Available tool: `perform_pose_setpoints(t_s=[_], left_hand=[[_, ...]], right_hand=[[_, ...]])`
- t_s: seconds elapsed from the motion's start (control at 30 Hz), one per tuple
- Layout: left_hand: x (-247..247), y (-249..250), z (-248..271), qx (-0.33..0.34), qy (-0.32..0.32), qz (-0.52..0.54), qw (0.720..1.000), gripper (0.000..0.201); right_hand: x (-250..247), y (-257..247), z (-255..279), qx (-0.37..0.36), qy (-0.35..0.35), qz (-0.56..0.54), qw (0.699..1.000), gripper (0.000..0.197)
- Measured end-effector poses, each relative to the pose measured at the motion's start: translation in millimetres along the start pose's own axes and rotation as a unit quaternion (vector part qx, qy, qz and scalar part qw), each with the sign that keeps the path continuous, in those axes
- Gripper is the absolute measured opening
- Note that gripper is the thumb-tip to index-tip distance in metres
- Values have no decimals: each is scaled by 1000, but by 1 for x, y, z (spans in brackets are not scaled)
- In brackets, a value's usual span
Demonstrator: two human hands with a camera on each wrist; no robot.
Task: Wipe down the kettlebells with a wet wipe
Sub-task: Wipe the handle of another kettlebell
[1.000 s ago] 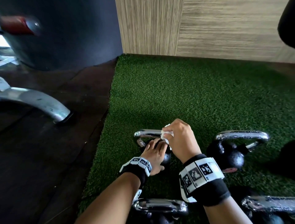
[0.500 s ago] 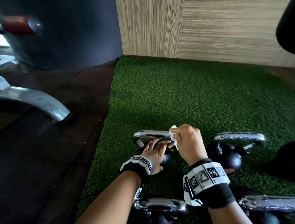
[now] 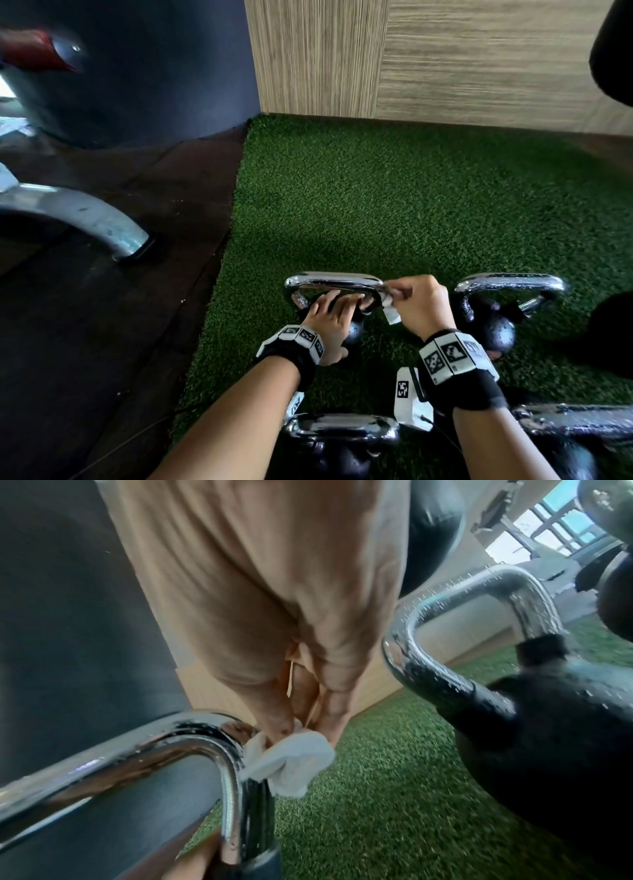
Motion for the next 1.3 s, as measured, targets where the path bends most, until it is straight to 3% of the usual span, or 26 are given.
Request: perform_pose_setpoints(t_s=[0.23, 0.33, 0.5, 0.63, 0.7, 0.77, 0.83, 0.9, 0.97, 1.07, 1.17, 1.2, 1.3], left_hand=[[5, -4, -3, 3, -27, -22, 999, 109], [5, -5, -4, -8, -30, 5, 1000, 110], [4, -4, -6, -15, -93, 21, 995, 115], [-3, 1, -2, -27, -98, 5, 995, 97], [-14, 5, 2, -20, -156, 13, 987, 85], [-34, 4, 8, -8, -215, 73, 974, 77], [-65, -2, 17, -26, -222, 153, 963, 65], [-91, -11, 27, -71, -196, 284, 936, 43], [-114, -25, 37, -133, -122, 451, 874, 28], [-137, -46, 47, -193, -24, 583, 789, 35], [-138, -42, 49, -196, -26, 696, 690, 54], [-136, -40, 49, -191, -33, 715, 672, 58], [-131, -34, 47, -171, -39, 732, 658, 46]], right_hand=[[22, 26, -10, 63, -63, -19, 996, 19], [41, 30, -4, 80, -118, 25, 990, 1], [46, 43, 1, 120, -150, 2, 981, 13], [25, 43, 4, 119, -161, -48, 979, 7], [12, 29, 8, 93, -184, -88, 974, 18], [-4, 5, 11, 42, -192, -142, 970, 27], [-20, -21, 16, -6, -172, -202, 964, 31], [-28, -42, 22, -29, -157, -250, 955, 31], [-28, -60, 28, -41, -161, -273, 947, 34], [-27, -85, 33, -70, -162, -283, 943, 38], [-23, -101, 34, -94, -165, -273, 943, 40], [-21, -104, 33, -99, -162, -267, 945, 41], [-24, -110, 28, -127, -94, -232, 960, 40]])
Point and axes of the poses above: each hand's wrist, its own z-axis away from the middle knuckle, its own x-axis out of the palm, y = z × x, the point moved 8 cm from there along -z, towards the middle knuckle, and after that the axes turned 6 degrees about y, right-handed, at the moved point
